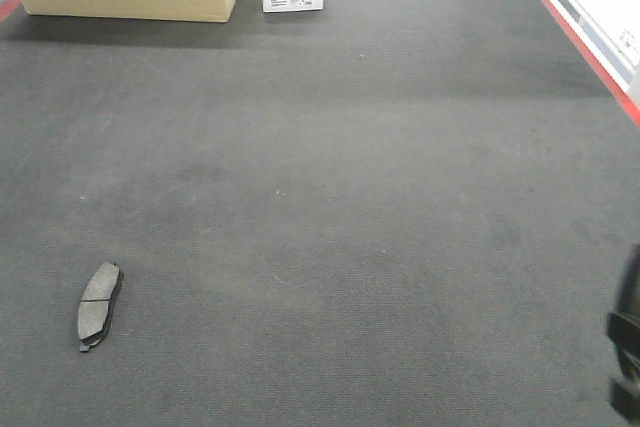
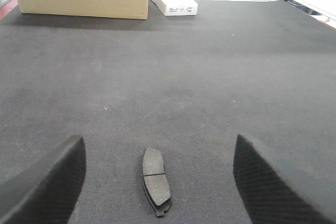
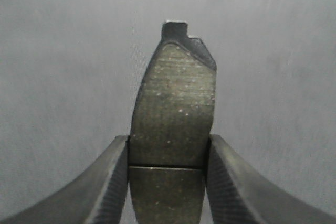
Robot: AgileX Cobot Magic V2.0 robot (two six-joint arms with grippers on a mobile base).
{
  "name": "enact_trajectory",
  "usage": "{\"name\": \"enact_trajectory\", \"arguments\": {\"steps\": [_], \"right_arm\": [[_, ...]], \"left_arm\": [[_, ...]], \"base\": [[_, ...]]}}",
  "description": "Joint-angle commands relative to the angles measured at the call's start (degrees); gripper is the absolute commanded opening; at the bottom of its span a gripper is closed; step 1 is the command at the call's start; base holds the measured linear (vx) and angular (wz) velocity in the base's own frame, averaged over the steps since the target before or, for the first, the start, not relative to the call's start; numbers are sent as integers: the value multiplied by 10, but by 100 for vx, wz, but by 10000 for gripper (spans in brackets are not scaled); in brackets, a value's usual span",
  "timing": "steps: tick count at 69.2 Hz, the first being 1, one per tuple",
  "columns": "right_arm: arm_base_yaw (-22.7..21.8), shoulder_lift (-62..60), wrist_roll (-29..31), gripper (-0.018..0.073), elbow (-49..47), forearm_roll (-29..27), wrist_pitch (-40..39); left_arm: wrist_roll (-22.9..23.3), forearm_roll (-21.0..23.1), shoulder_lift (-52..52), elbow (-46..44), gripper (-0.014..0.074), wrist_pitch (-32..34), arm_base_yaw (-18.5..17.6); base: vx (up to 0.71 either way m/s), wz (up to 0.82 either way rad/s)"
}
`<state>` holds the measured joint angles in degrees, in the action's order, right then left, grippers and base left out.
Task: Move and align brake pads A on conveyor
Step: 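Lower the right gripper's brake pad onto the belt and open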
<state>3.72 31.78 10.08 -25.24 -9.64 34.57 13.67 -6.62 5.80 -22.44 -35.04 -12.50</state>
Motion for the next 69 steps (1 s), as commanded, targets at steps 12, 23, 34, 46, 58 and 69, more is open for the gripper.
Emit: {"name": "enact_trajectory", "arguments": {"steps": [12, 23, 34, 46, 58, 69], "right_arm": [[-1, 207, -22, -1, -129, -5, -3], [-1, 328, -21, 2, -194, -22, 23], [-1, 432, -10, 7, -233, -19, 24], [-1, 523, -6, 13, -261, -14, 26], [-1, 599, -6, 25, -287, -3, 18], [-1, 648, -6, 110, -318, 3, 21]], "left_arm": [[1, 1, 7, -13, 559, 40, -3], [1, 1, 7, -13, 559, 40, -3], [1, 1, 7, -13, 559, 40, -3], [1, 1, 7, -13, 559, 40, -3], [1, 1, 7, -13, 559, 40, -3], [1, 1, 7, -13, 559, 40, -3]], "base": [[0, 0], [0, 0], [0, 0], [0, 0], [0, 0], [0, 0]]}}
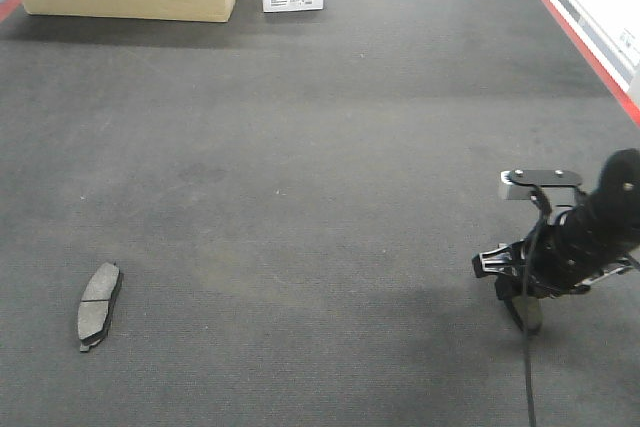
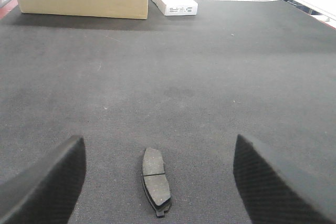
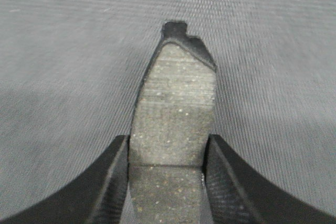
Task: Move and align brake pads A on conveyor
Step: 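Lower the right gripper's brake pad onto the belt and open, then raise the open right gripper away from the placed brake pad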
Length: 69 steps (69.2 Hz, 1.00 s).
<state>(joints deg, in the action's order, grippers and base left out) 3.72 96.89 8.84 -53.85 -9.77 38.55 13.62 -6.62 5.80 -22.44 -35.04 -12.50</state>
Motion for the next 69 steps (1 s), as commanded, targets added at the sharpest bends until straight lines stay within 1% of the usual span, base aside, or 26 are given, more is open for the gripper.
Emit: {"name": "enact_trajectory", "arguments": {"steps": [1, 11, 18, 22, 25, 35, 46, 56, 69], "right_arm": [[-1, 0, 6, 123, -34, 5, -18], [-1, 13, 6, 292, -40, 6, -16], [-1, 12, 7, 407, -40, 19, -20], [-1, 1, 7, 459, -40, 21, -16], [-1, -10, 6, 475, -40, 21, -13], [-1, -84, 7, 478, -40, 21, -6], [-1, -196, 7, 474, -23, 21, -7], [-1, -302, 12, 473, 34, 22, -40], [-1, -447, 42, 473, 119, 19, -91]], "left_arm": [[2, 1, 7, -13, 559, 40, -3], [2, 1, 7, -13, 559, 40, -3], [2, 1, 7, -13, 559, 40, -3], [2, 1, 7, -13, 559, 40, -3], [2, 1, 7, -13, 559, 40, -3], [2, 1, 7, -13, 559, 40, -3], [2, 1, 7, -13, 559, 40, -3], [2, 1, 7, -13, 559, 40, -3], [2, 1, 7, -13, 559, 40, -3]], "base": [[0, 0], [0, 0], [0, 0], [0, 0], [0, 0], [0, 0], [0, 0], [0, 0], [0, 0]]}}
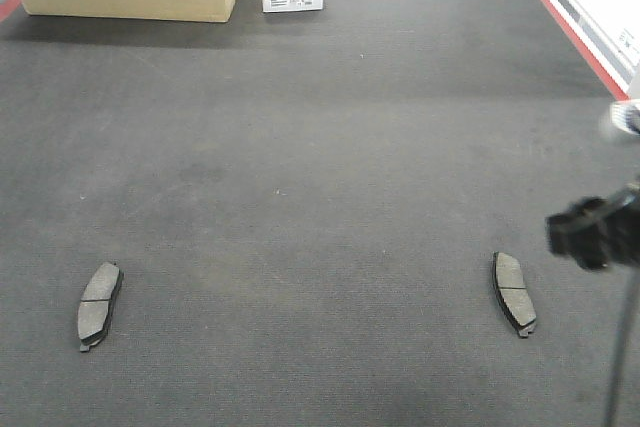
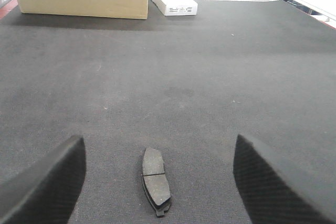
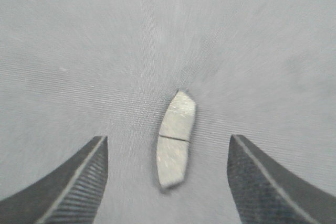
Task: Move and align brake pads A on conveyor
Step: 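Raise the open right gripper away from the placed brake pad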
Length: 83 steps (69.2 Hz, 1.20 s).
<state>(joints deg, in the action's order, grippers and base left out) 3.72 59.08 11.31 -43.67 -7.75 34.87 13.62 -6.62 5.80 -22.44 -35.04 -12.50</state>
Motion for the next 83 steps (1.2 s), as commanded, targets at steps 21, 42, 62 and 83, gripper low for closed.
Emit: {"name": "enact_trajectory", "arguments": {"steps": [21, 42, 62, 83], "right_arm": [[-1, -299, 86, 473, 141, -65, -105], [-1, -459, 118, 473, 241, -93, -186], [-1, -480, 118, 473, 258, -94, -175], [-1, -480, 118, 473, 258, -94, -175]], "left_arm": [[2, 1, 7, -13, 559, 40, -3], [2, 1, 7, -13, 559, 40, -3], [2, 1, 7, -13, 559, 40, -3], [2, 1, 7, -13, 559, 40, -3]], "base": [[0, 0], [0, 0], [0, 0], [0, 0]]}}
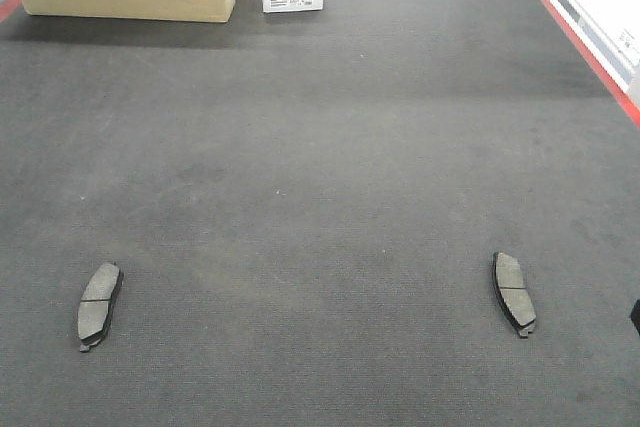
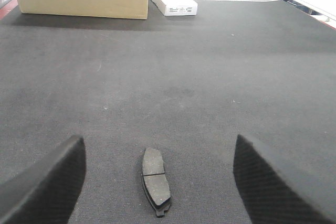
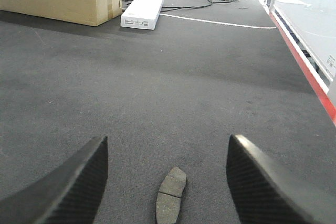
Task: Move and align brake pads A on conveyor
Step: 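Raise the open right gripper away from the placed brake pad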
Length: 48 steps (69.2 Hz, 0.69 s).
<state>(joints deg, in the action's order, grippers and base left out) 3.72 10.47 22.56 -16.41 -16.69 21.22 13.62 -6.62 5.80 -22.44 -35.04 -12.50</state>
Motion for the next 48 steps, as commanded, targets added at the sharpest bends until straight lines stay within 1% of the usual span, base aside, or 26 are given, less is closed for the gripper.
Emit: {"name": "enact_trajectory", "arguments": {"steps": [1, 26, 48], "right_arm": [[-1, 6, 6, 473, -14, -4, -38], [-1, 6, 6, 473, -14, -4, -36], [-1, 6, 6, 473, -14, -4, -36]], "left_arm": [[2, 1, 7, -13, 559, 40, -3], [2, 1, 7, -13, 559, 40, -3], [2, 1, 7, -13, 559, 40, -3]], "base": [[0, 0], [-3, 2], [-29, 1]]}}
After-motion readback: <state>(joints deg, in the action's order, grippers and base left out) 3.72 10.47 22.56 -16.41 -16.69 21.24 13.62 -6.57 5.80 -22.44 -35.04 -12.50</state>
